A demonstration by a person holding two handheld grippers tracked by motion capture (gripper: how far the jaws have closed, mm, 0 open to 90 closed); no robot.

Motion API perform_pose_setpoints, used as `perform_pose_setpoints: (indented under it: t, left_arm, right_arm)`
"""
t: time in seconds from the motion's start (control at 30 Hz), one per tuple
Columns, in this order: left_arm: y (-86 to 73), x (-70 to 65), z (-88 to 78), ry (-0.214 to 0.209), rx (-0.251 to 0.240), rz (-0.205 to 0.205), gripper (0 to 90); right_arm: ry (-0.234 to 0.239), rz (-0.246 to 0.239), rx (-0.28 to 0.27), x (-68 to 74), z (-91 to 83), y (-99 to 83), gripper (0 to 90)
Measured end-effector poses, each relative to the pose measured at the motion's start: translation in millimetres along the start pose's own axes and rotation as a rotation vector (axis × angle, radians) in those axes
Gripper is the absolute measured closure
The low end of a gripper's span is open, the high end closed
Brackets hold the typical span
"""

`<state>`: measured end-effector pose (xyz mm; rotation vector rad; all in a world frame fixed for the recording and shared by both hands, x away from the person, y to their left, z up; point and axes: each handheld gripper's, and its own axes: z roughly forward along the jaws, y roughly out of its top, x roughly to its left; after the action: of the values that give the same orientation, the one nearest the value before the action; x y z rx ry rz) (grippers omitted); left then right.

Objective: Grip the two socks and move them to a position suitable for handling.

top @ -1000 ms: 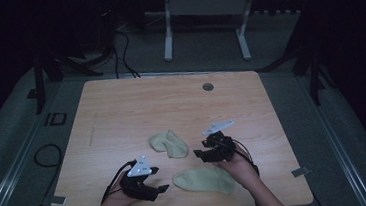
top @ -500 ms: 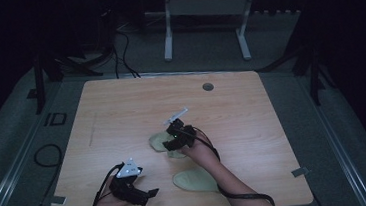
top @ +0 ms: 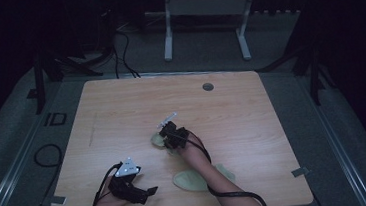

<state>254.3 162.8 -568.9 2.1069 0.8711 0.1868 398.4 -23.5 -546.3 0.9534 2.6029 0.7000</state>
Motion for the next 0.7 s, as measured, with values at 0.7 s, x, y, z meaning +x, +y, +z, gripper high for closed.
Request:
perform_pose_setpoints:
  t: [0.7]
  left_arm:
    - [0.7,2.7,2.2,-0.019,0.012,-0.026,1.7]
  right_arm:
    - [-0.108,0.032,-0.047,-57.3,-86.5,2.0,83.5]
